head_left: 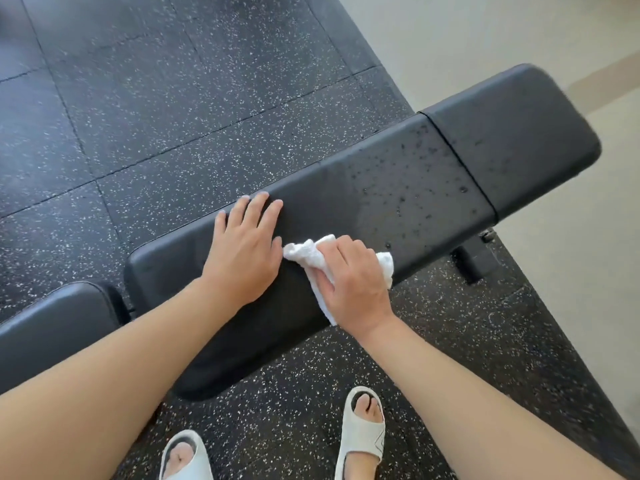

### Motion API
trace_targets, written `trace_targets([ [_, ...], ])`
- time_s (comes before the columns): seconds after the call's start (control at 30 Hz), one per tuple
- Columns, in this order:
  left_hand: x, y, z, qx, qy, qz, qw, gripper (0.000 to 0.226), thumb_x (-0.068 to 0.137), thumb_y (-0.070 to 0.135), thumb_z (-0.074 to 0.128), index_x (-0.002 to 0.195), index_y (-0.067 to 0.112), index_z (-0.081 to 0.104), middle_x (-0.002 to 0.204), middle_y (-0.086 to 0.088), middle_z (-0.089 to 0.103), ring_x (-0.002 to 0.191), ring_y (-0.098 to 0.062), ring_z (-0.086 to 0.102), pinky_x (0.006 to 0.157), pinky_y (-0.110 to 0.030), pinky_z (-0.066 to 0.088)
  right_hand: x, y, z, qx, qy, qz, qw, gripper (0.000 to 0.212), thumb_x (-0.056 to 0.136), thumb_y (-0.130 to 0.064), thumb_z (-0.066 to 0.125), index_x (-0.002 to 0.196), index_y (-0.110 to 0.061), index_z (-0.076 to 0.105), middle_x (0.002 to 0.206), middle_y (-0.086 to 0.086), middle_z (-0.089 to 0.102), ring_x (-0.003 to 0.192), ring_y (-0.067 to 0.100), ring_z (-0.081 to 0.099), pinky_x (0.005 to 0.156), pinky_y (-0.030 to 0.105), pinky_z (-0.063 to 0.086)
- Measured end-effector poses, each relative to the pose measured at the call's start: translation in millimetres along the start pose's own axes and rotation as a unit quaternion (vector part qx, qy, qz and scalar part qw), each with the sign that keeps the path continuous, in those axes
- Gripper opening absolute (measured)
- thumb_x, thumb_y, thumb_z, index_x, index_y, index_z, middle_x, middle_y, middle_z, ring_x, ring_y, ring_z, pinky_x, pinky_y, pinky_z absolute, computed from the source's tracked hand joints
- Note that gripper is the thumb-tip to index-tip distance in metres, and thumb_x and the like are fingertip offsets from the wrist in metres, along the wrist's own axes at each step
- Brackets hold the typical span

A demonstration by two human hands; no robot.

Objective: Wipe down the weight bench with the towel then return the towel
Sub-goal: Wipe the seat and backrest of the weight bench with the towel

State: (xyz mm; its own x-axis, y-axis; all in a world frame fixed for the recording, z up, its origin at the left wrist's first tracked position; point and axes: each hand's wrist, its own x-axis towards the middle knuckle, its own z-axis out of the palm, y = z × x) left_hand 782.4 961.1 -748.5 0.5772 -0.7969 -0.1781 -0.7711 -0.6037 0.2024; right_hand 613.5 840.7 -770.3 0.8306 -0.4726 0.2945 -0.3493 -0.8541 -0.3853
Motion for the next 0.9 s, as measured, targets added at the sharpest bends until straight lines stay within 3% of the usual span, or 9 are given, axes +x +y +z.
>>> trace_targets([
  [0.1, 34.5, 14.8, 5.9, -0.009, 0.024, -0.014, 1.0, 0.058, 0.102, 0.03, 0.045, 0.156, 0.012, 0.037, 0.162, -0.011, 0.038, 0.145, -0.037, 0.037, 0.115, -0.061, 0.032, -17.7, 4.1, -6.8, 0.009, -0.005, 0.008, 1.0, 0.043, 0.11, -0.042, 0.039, 0.102, -0.011, 0.068, 0.088, 0.002, 0.055, 0.072, 0.022, 0.045, 0.062, 0.038, 0.039],
  [0.23, 67.4, 30.3, 12.4, -0.055, 0.059, -0.078, 0.994, 0.053, 0.105, 0.034, 0.038, 0.156, 0.024, 0.038, 0.156, -0.002, 0.049, 0.136, -0.031, 0.048, 0.114, -0.053, 0.032, -20.3, 20.9, -7.8, 0.014, -0.026, -0.034, 0.999, 0.022, 0.103, -0.034, 0.061, 0.102, -0.014, 0.07, 0.087, 0.001, 0.055, 0.072, 0.021, 0.044, 0.062, 0.04, 0.041],
  [0.33, 71.7, 35.2, 16.1, -0.06, 0.092, -0.119, 0.987, 0.051, 0.103, 0.037, 0.038, 0.153, 0.027, 0.045, 0.145, -0.001, 0.059, 0.126, -0.031, 0.055, 0.11, -0.05, 0.036, -7.8, 48.9, -14.3, 0.01, -0.014, -0.071, 0.997, 0.027, 0.103, -0.036, 0.058, 0.102, -0.012, 0.072, 0.088, 0.003, 0.057, 0.072, 0.023, 0.047, 0.062, 0.042, 0.042],
  [0.47, 71.4, 34.6, 16.6, -0.064, 0.104, -0.118, 0.985, 0.052, 0.1, 0.038, 0.04, 0.15, 0.026, 0.049, 0.137, 0.0, 0.064, 0.118, -0.03, 0.058, 0.106, -0.048, 0.039, 28.0, 82.6, -12.0, -0.019, 0.027, -0.01, 0.999, 0.028, 0.104, -0.037, 0.059, 0.099, -0.012, 0.069, 0.089, 0.003, 0.057, 0.073, 0.023, 0.048, 0.064, 0.04, 0.042],
  [0.7, 76.3, 31.8, 20.0, -0.045, 0.093, -0.128, 0.986, 0.054, 0.096, 0.041, 0.038, 0.147, 0.027, 0.051, 0.134, 0.003, 0.064, 0.117, -0.028, 0.057, 0.104, -0.047, 0.041, 148.0, 67.1, 41.4, -0.028, 0.048, 0.028, 0.998, 0.026, 0.095, -0.037, 0.057, 0.089, -0.012, 0.064, 0.091, 0.008, 0.06, 0.079, 0.03, 0.055, 0.065, 0.041, 0.039],
  [0.9, 76.8, 32.3, 24.6, -0.027, 0.085, -0.134, 0.987, 0.055, 0.094, 0.042, 0.036, 0.144, 0.025, 0.051, 0.136, 0.004, 0.062, 0.12, -0.025, 0.055, 0.103, -0.043, 0.038, 190.1, 48.6, 65.4, -0.042, 0.049, 0.058, 0.996, 0.025, 0.08, -0.029, 0.08, 0.078, -0.013, 0.062, 0.086, 0.008, 0.06, 0.077, 0.031, 0.057, 0.066, 0.039, 0.037],
])
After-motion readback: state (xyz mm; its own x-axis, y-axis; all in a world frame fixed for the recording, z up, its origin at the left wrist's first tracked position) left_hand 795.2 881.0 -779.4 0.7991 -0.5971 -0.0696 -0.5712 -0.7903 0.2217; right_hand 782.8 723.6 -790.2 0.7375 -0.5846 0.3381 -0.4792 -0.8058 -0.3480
